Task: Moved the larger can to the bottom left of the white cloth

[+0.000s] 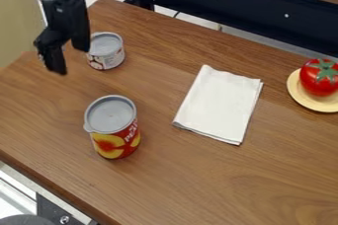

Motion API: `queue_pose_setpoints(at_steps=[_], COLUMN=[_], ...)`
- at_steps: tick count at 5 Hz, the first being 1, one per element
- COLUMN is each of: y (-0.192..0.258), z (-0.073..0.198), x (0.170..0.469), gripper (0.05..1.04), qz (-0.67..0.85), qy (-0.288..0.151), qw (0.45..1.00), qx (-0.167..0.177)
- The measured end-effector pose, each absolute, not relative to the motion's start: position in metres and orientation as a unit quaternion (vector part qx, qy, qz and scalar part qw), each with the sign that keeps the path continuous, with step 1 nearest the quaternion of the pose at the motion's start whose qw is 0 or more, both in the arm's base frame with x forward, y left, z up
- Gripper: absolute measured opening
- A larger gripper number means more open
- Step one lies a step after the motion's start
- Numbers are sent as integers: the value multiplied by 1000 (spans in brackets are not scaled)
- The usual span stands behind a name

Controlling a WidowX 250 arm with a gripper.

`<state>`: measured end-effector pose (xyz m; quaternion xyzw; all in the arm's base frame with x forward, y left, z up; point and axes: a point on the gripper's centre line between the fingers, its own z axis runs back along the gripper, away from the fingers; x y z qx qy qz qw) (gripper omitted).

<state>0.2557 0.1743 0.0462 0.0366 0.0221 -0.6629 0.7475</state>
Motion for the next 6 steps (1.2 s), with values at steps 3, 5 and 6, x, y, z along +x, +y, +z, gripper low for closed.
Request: queue_pose_setpoints(at_steps=[3,5,6], y=[143,117,109], z=[41,35,29], x=[229,210,211], gripper=[996,996,996], qz=[-667,-686,-688], qy=[23,-2,-1], qw=[744,727,724], qx=[34,40,50])
